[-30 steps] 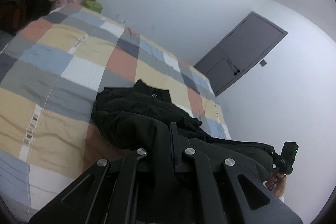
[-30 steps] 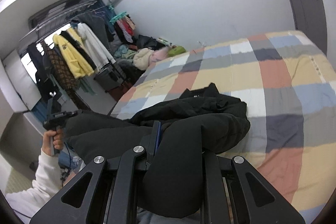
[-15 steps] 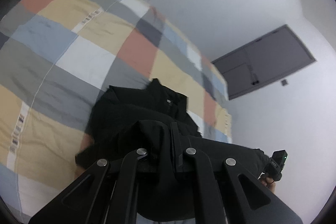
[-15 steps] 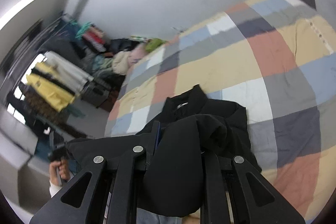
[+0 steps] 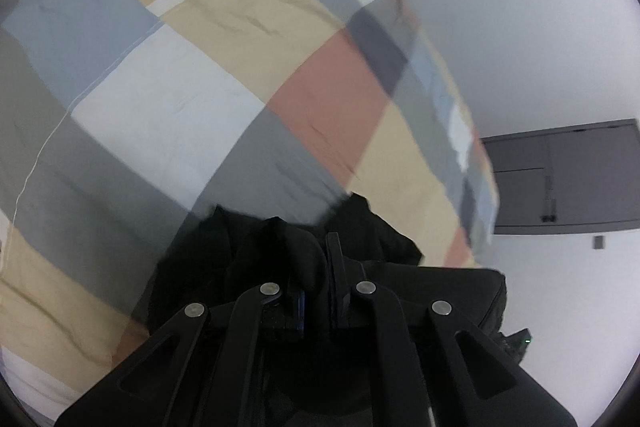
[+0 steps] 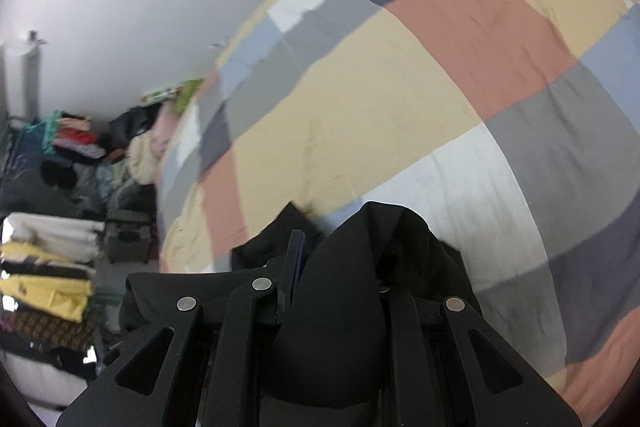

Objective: Fold large clothes

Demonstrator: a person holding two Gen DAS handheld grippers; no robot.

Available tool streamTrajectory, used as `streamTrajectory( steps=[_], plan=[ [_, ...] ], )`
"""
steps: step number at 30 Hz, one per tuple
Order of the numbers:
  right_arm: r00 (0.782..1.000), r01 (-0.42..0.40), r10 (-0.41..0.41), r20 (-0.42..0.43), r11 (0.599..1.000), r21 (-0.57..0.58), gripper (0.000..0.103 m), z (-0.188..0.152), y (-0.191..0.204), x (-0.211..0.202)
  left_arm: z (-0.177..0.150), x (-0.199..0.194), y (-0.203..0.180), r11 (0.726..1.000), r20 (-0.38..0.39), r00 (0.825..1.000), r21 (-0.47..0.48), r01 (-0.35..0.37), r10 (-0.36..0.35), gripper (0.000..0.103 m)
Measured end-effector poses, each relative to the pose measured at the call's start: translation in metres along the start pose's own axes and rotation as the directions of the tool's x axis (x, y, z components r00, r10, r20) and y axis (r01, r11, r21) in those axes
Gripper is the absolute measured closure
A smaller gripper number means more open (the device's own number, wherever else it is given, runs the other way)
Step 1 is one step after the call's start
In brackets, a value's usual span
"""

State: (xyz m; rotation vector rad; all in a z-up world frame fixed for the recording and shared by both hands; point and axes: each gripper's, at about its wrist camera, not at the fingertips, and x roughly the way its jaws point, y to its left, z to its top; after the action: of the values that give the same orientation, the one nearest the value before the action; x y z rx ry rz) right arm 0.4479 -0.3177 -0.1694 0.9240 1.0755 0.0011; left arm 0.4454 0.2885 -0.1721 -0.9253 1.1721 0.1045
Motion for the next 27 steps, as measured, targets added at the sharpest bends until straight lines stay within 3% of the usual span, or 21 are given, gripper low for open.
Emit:
streamTrajectory(
  steps=[9, 15, 21, 27],
  plan=[
    [0.989, 0.123, -0.117, -0.090, 0.990, 0.063, 0.091, 0.031, -0.027, 0.075, 0.041, 0.095, -0.001, 0.989, -0.073, 0.987, -0.018, -0.145, 0.144, 0.092],
    [0.984, 0.122, -0.105, -0.146, 0.986, 0.112, 0.090, 0.038, -0.050, 0.100, 0.054, 0.134, 0.001, 0.977, -0.112, 0.972, -0.017, -0.211, 0.208, 0.092],
    [0.979, 0.130, -0.108, -0.175, 0.984, 0.120, 0.090, 0.040, -0.055, 0.099, 0.058, 0.140, -0.003, 0.972, -0.130, 0.965, -0.010, -0.233, 0.230, 0.092],
    [0.976, 0.108, -0.087, -0.200, 0.989, 0.099, 0.082, 0.038, -0.047, 0.089, 0.053, 0.119, -0.012, 0.967, -0.140, 0.957, 0.044, -0.252, 0.256, 0.092]
  ],
)
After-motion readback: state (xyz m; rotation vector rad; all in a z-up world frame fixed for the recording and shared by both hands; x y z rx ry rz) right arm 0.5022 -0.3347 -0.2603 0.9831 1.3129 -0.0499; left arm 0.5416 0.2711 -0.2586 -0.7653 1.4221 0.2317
